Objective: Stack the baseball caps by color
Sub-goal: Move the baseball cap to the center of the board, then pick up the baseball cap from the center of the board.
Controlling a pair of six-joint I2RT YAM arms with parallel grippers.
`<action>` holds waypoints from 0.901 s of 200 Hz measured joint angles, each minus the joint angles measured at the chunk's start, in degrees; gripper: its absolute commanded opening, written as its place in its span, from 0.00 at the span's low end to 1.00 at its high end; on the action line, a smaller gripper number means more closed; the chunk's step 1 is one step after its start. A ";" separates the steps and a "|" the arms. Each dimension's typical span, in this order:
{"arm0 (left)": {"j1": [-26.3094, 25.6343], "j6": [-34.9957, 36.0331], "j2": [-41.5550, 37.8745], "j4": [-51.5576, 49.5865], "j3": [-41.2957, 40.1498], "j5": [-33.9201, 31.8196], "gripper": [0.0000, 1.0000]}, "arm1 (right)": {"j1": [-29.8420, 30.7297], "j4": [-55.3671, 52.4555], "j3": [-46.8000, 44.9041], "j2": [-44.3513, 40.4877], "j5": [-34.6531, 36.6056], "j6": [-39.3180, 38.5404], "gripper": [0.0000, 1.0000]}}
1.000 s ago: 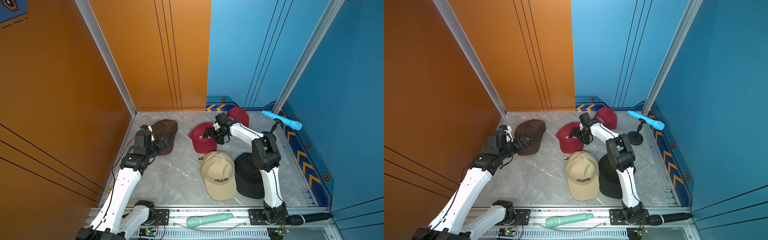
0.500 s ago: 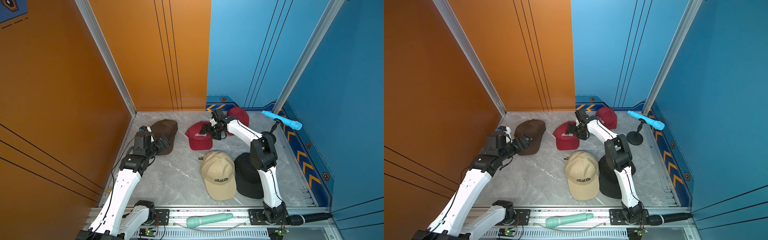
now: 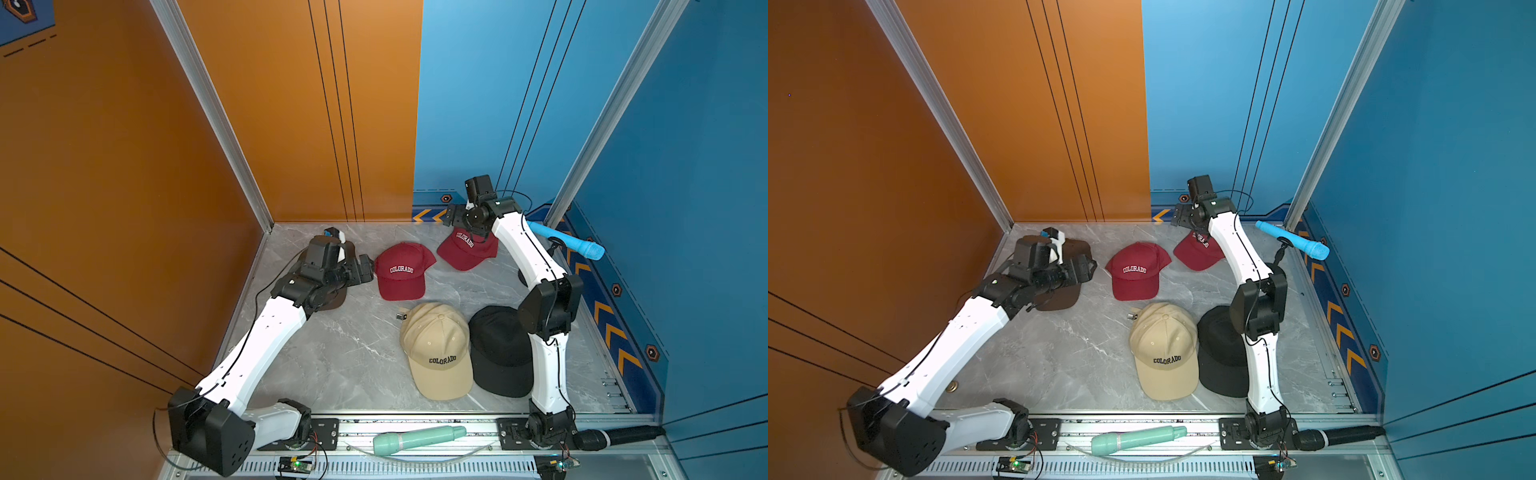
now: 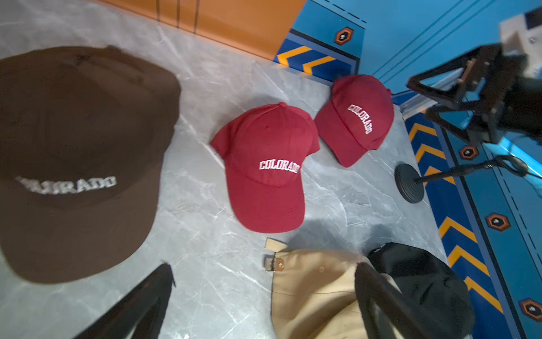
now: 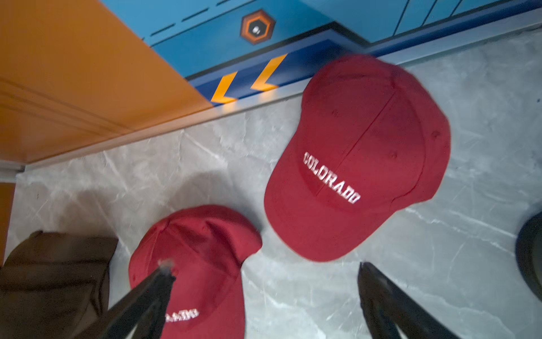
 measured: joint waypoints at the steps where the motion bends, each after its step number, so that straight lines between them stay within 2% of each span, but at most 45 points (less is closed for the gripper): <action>1: -0.09 0.02 0.17 0.00 0.20 0.00 0.98 | -0.09 -0.04 0.20 0.20 0.00 -0.02 1.00; 60: -3.93 1.53 14.12 0.28 12.46 0.00 0.98 | -5.73 -2.03 2.78 8.44 0.15 -0.83 1.00; 114: -6.05 1.60 25.99 0.37 24.15 0.00 0.98 | -9.09 4.15 6.29 12.70 3.87 -1.31 1.00; 180: -6.60 0.96 33.64 -0.68 33.97 0.00 0.98 | -10.73 7.02 10.93 19.47 0.79 -1.40 1.00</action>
